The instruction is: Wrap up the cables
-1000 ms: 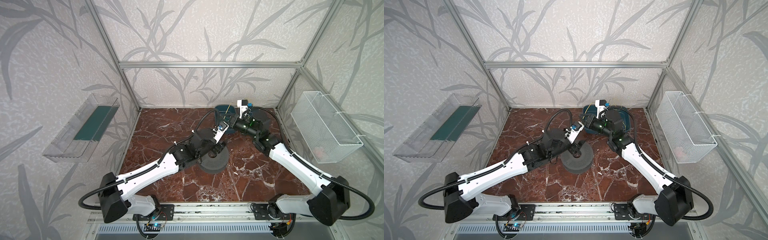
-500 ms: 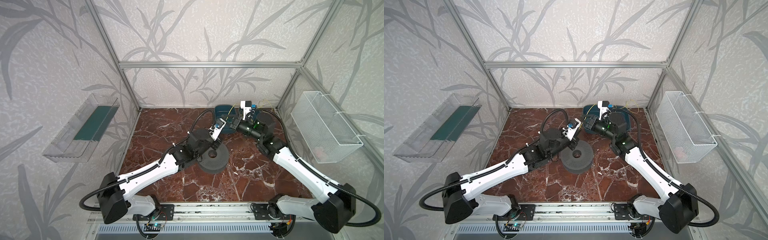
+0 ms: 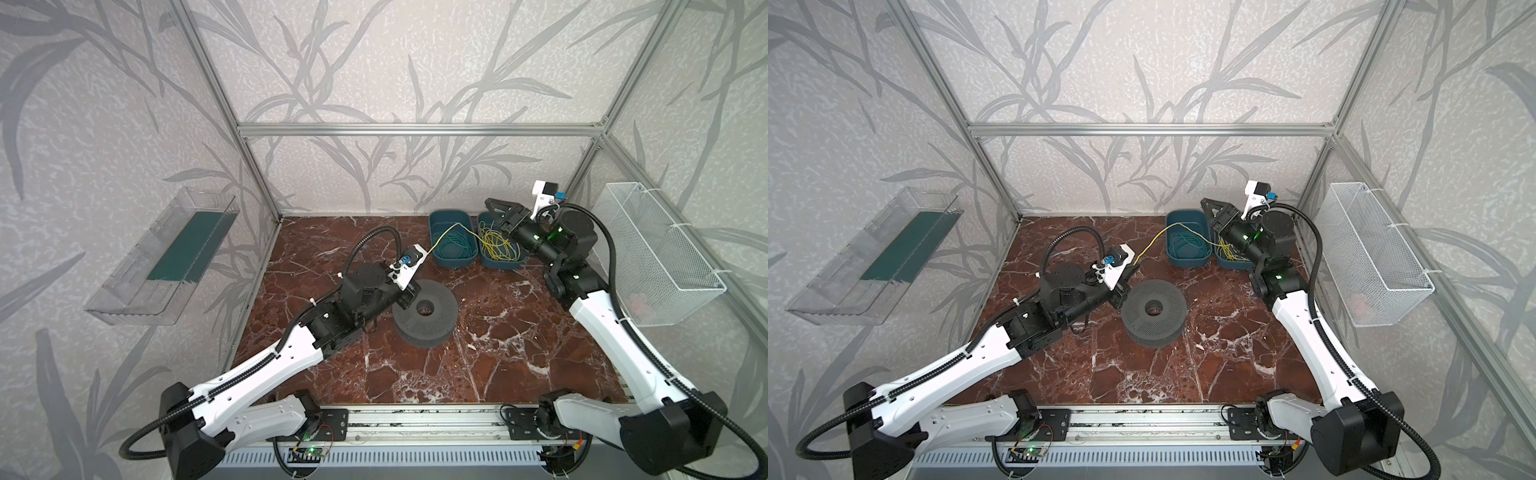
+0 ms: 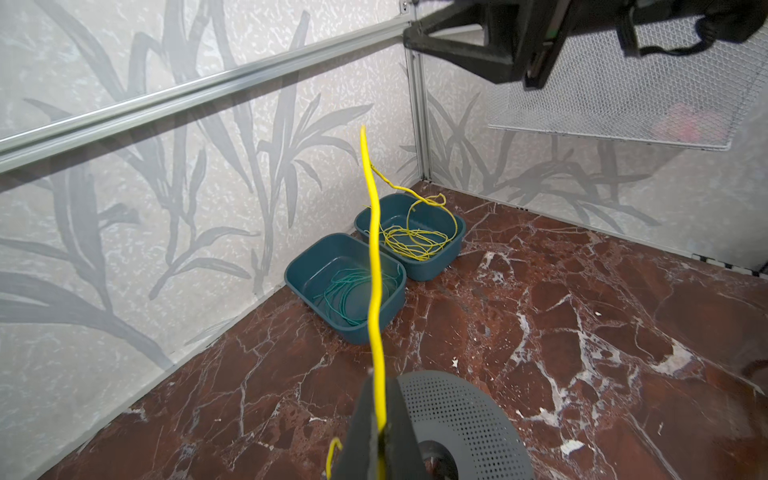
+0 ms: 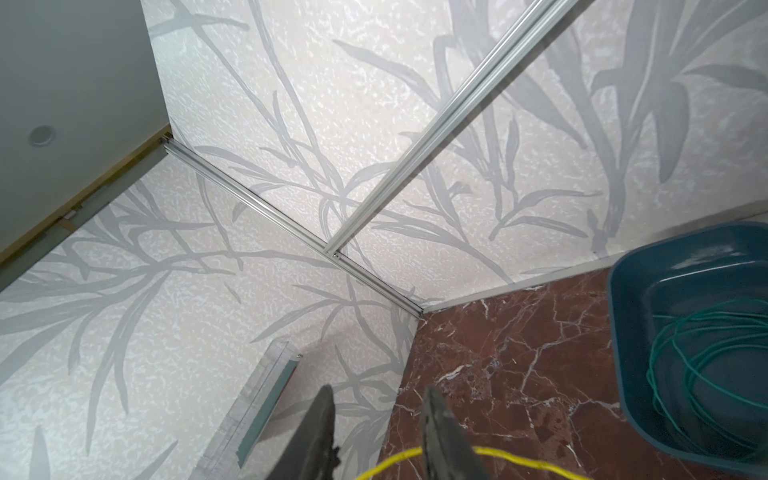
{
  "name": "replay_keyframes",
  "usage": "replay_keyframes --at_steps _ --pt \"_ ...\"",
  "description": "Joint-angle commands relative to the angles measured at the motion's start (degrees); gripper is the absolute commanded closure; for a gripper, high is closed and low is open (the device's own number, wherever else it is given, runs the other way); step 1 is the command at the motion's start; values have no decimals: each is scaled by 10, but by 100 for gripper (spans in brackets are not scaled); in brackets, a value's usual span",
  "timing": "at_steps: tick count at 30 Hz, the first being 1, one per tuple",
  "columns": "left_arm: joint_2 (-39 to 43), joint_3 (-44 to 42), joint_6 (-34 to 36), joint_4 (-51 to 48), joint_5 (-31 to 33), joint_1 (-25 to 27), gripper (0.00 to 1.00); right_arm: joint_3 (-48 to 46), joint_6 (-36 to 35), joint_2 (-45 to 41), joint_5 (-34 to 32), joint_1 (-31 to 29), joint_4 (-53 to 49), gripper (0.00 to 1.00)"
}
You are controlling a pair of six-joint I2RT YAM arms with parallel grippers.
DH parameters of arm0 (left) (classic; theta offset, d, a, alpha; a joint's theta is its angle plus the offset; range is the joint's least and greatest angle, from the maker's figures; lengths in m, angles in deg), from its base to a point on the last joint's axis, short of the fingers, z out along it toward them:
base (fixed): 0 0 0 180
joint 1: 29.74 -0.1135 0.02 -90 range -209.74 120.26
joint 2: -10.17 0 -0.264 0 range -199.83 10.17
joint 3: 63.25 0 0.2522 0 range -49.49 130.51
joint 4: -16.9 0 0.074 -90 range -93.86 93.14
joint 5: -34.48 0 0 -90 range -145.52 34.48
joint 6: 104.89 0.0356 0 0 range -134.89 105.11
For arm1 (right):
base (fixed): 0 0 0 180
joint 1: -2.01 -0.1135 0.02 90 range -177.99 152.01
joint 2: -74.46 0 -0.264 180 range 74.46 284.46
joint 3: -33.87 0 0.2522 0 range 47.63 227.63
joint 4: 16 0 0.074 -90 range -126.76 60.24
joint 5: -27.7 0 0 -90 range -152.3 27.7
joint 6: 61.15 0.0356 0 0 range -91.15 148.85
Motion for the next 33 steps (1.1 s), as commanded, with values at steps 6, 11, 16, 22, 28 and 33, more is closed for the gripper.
replay_keyframes --at_steps 6,11,16,22,28,33 --pt "10 -6 28 -24 4 -2 100 -122 48 -84 -16 10 1 22" --pt "19 -2 41 -50 8 -4 100 -194 44 -172 -55 59 -77 10" --pt "32 -6 43 -55 2 -5 100 -245 109 -135 -31 98 -35 7" --pt "41 -7 45 -60 1 -6 100 -252 179 -5 2 135 59 7" --pt "44 -7 47 -67 -3 -8 100 -231 211 97 23 156 150 12" --pt "50 -10 46 -74 -5 -9 100 -179 210 190 66 162 217 27"
